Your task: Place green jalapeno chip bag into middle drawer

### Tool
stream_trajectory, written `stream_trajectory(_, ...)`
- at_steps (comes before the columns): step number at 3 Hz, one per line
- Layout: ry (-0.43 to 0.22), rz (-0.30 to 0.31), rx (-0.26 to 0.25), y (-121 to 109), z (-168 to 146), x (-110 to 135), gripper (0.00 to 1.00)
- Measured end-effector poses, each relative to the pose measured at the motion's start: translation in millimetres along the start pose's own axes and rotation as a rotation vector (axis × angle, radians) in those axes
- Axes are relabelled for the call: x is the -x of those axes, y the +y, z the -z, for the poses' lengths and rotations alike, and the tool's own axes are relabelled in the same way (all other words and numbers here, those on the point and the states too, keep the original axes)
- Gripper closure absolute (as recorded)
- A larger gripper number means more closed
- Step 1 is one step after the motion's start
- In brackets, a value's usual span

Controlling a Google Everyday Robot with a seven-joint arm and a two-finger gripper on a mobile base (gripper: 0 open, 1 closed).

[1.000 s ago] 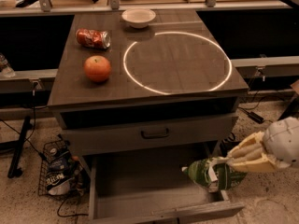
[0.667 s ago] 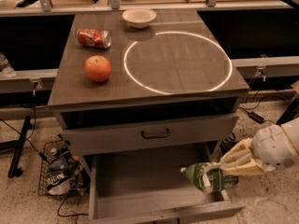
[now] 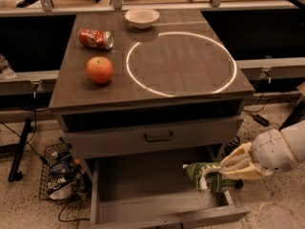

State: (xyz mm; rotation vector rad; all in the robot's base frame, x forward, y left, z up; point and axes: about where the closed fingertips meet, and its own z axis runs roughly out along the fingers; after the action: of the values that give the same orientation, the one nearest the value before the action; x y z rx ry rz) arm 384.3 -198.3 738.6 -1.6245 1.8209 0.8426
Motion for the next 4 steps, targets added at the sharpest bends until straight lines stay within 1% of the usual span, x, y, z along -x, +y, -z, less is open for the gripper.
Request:
stream_trajectory(1,-0.054,-0.017,0.008,-23.3,-34.2,-13.6,1.0)
stream_trajectory(2,-0.096,-0.027,0.033,-54.6,-78.6,-29.9,1.0)
stream_trajectory(3,-0.139,-0.038,0.036,-88.3,-134.5,-57.1,1.0)
stream_trajectory(4,-0.173,-0.047,0.028,-105.9,-166.8,-73.4,1.0)
